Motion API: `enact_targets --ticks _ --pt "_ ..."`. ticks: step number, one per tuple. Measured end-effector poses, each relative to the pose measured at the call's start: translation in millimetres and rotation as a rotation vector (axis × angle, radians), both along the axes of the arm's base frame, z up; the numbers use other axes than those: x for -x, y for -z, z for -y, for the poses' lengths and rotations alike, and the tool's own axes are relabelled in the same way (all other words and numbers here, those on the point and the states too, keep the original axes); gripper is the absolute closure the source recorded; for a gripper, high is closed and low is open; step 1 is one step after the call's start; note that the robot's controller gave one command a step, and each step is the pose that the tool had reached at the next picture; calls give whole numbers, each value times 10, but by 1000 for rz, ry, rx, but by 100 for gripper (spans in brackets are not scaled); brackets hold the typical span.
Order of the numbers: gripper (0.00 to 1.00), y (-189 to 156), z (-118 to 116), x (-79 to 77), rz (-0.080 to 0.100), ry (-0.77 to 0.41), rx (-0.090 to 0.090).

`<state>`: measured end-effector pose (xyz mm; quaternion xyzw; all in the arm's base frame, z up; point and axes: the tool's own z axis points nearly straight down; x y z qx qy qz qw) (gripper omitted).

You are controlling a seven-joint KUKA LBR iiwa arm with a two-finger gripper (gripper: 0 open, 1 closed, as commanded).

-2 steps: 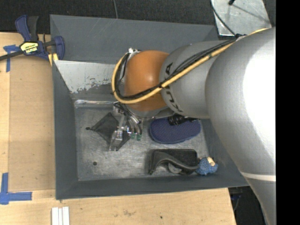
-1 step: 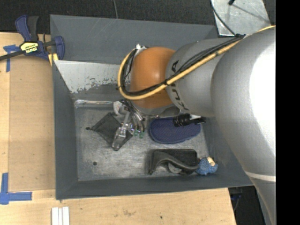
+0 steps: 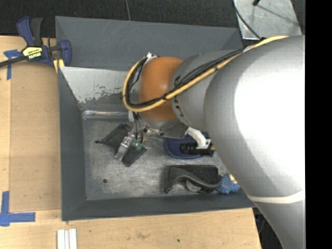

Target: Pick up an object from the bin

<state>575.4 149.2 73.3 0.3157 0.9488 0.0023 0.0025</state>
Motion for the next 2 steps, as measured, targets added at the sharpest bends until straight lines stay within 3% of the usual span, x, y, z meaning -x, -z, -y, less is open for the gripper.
enact_targets --ticks 1,2 --pt "0 -18 -6 -13 2 -3 0" --pt "100 -56 7 -55 13 -1 1"
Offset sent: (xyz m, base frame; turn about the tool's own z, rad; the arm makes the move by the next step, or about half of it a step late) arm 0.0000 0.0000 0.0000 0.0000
